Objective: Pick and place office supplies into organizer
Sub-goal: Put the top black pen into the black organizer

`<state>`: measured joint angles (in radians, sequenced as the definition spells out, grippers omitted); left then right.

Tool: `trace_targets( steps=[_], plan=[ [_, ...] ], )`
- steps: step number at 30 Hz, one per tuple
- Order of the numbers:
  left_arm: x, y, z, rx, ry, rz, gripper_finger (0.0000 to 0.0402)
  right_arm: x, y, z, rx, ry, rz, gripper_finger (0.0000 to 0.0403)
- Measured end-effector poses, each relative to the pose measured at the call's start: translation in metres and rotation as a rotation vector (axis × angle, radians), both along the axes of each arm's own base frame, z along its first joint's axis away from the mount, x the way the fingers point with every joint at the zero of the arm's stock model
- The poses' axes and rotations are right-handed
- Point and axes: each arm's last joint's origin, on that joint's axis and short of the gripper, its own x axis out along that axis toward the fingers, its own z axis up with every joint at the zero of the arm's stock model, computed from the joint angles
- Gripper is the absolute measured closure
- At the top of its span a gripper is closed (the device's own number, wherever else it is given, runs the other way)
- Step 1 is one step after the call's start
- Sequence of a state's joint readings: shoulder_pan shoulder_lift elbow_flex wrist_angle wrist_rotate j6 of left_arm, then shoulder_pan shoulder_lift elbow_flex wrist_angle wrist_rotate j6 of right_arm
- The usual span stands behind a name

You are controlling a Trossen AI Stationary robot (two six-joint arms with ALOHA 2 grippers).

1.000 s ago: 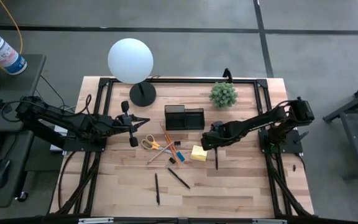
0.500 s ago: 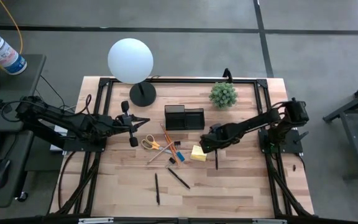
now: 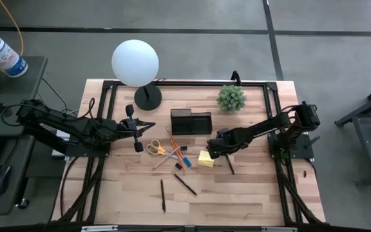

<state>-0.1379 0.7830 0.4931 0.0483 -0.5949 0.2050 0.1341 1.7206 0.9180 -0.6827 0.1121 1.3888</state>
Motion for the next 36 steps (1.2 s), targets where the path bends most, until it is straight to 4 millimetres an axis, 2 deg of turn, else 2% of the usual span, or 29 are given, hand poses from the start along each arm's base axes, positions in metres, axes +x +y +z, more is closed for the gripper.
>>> trace_targets(
  steps=[4,13,26,31,36],
  plan=[
    [0.000,0.000,-0.001,0.001,0.007,-0.001,0.0401,0.000,0.000,0.000,-0.003,0.001,0.013,0.0370],
    [-0.001,0.000,-0.002,0.003,0.022,-0.001,0.0401,0.000,0.000,0.000,-0.006,0.001,0.019,0.0351],
    [-0.001,0.000,-0.002,0.003,0.022,0.000,0.0401,-0.002,-0.001,0.012,-0.020,-0.050,0.036,0.0361],
    [0.000,0.000,-0.002,0.003,0.021,-0.001,0.0401,-0.001,-0.001,0.013,-0.026,-0.062,0.057,0.0375],
    [0.000,0.000,-0.002,0.002,0.021,0.000,0.0401,0.002,-0.002,0.014,-0.028,-0.090,0.082,0.0372]
  ],
)
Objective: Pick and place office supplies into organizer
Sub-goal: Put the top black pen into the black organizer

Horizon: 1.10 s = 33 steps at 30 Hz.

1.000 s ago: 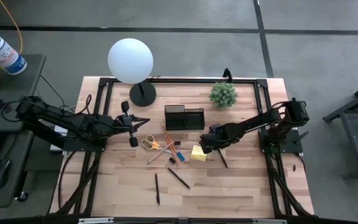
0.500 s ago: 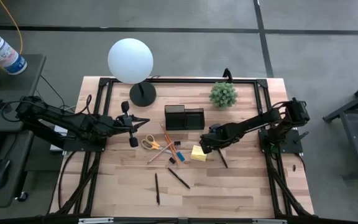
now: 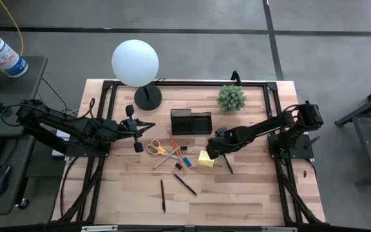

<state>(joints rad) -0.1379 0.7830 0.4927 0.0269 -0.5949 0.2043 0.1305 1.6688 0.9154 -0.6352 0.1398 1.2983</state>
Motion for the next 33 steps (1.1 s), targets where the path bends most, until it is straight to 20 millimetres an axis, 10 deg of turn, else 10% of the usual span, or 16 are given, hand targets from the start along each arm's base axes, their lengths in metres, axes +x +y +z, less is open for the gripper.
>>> trace_targets(
  steps=[14,33],
  plan=[
    [0.000,0.000,0.000,0.000,0.000,0.000,0.0401,0.025,-0.003,0.039,-0.149,-0.069,0.129,0.0371],
    [-0.001,0.000,-0.003,0.000,0.028,0.001,0.0401,0.091,-0.056,0.136,-0.918,-0.408,0.346,0.0377]
  ],
)
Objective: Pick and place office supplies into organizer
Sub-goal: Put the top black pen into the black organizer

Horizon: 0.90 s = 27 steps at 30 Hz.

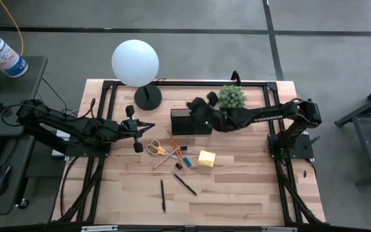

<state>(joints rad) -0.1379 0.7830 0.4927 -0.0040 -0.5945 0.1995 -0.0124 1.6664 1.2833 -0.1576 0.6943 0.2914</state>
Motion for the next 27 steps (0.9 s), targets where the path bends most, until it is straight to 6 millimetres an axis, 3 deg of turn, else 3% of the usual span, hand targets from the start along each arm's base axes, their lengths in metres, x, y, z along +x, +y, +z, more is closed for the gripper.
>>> trace_targets(
  steps=[6,14,27],
  plan=[
    [0.000,0.000,0.000,-0.008,-0.004,0.002,0.0401,0.006,-0.018,0.002,-0.079,-0.172,0.062,0.0369],
    [0.000,0.000,0.000,-0.011,-0.005,0.003,0.0401,0.009,-0.042,-0.015,-0.063,-0.289,0.103,0.0378],
    [0.000,0.000,0.000,-0.020,-0.010,0.005,0.0401,0.021,-0.052,-0.045,-0.037,-0.257,0.124,0.0360]
  ],
)
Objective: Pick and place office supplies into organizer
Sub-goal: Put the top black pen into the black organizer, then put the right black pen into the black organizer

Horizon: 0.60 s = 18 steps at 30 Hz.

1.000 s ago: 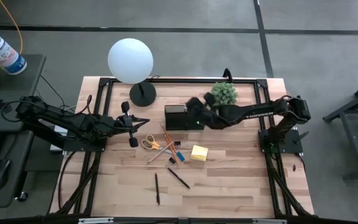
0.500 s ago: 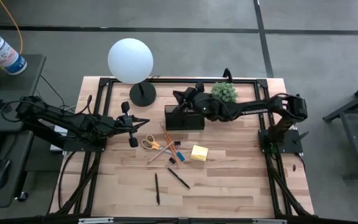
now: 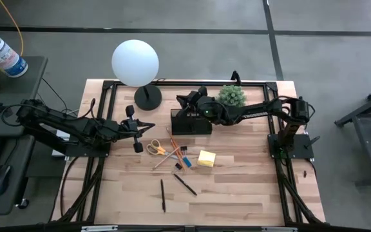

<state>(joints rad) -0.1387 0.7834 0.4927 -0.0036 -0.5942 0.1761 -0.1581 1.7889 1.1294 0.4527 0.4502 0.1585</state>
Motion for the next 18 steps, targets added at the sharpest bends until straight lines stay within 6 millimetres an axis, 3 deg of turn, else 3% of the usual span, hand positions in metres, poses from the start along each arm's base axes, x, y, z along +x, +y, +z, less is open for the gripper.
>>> trace_targets(
  steps=[18],
  plan=[
    [0.0000,0.0001,0.0000,-0.002,-0.001,0.001,0.0401,0.0000,-0.0001,-0.0091,0.049,0.045,0.001,0.0306]
  ],
)
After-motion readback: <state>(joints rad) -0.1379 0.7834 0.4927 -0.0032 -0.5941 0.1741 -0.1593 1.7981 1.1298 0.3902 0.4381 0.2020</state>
